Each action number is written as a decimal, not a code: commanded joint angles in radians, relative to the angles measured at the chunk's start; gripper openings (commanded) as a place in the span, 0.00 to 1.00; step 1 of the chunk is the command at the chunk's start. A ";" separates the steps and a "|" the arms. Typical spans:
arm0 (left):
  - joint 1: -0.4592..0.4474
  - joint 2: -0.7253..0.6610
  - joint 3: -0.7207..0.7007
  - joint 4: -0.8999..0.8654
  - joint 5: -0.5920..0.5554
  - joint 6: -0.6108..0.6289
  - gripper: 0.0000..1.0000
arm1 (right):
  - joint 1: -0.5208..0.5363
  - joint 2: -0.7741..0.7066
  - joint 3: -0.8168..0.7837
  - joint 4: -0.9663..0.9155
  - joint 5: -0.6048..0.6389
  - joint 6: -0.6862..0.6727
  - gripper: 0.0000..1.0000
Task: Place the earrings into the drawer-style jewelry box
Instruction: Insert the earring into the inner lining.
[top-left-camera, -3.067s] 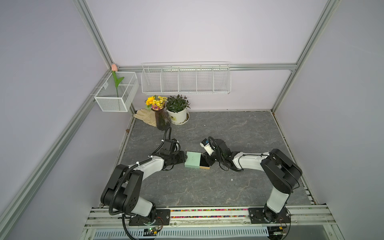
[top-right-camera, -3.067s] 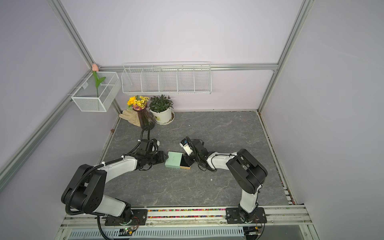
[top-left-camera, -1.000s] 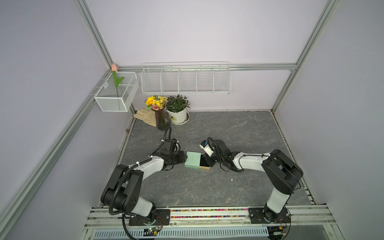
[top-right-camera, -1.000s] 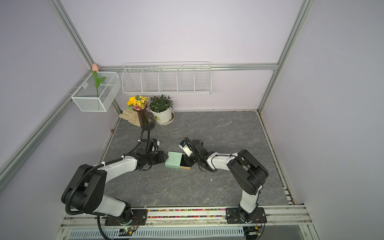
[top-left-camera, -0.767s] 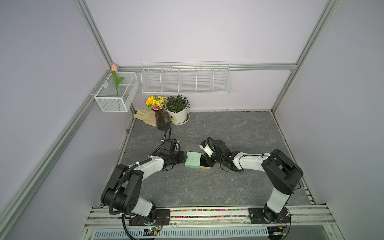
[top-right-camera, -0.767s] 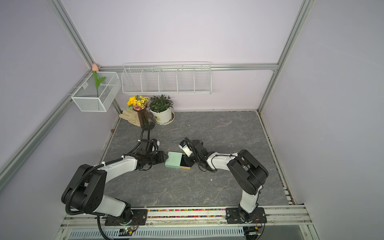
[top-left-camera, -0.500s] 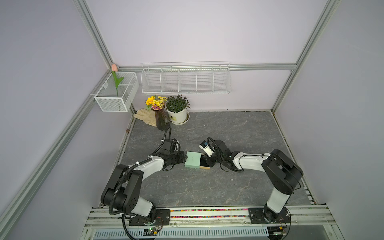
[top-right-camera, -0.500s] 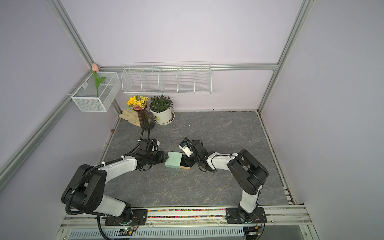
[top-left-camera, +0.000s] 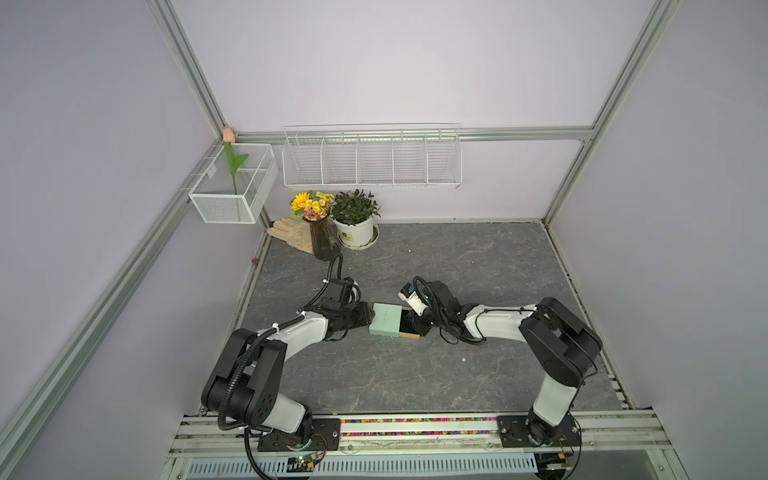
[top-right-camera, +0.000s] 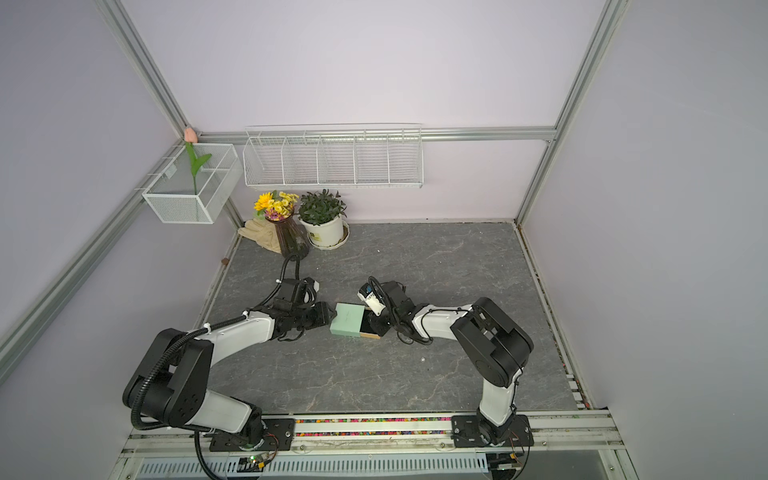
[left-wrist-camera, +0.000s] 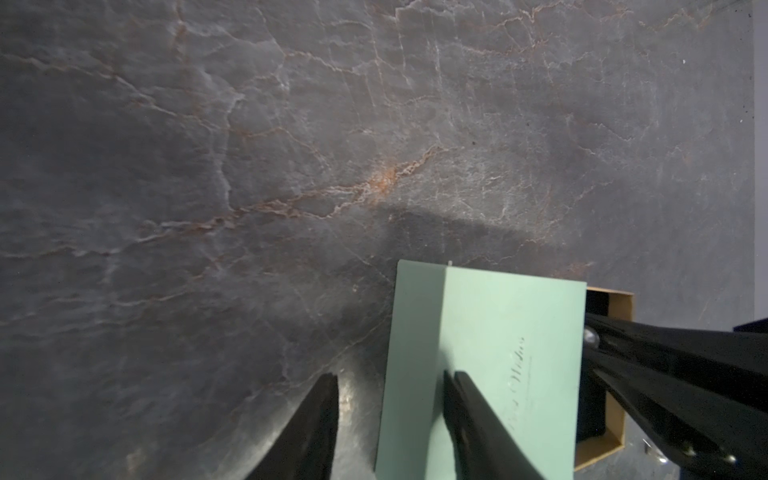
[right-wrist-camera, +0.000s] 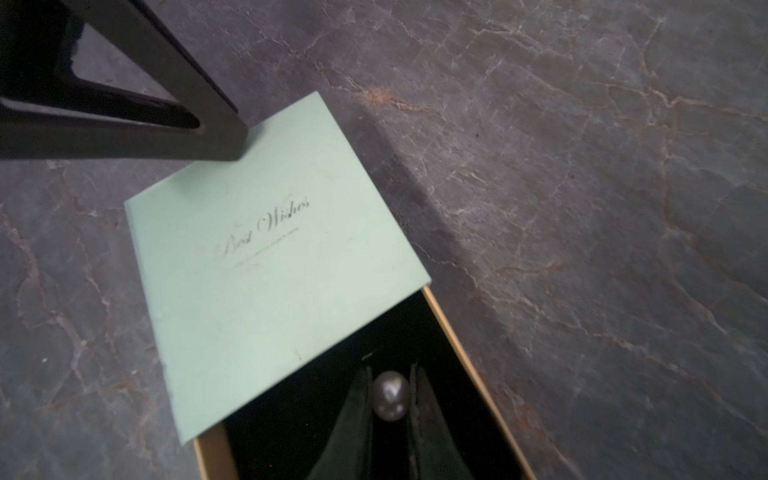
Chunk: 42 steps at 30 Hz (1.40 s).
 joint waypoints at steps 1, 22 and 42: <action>-0.003 0.023 0.008 -0.023 -0.020 0.002 0.46 | 0.009 0.023 0.010 -0.046 -0.008 -0.027 0.07; -0.004 0.020 0.002 -0.021 -0.025 0.001 0.46 | 0.012 -0.024 0.007 -0.043 0.017 -0.022 0.41; -0.002 -0.062 0.107 -0.153 -0.087 -0.019 0.47 | 0.003 -0.338 -0.089 -0.238 0.200 0.138 0.44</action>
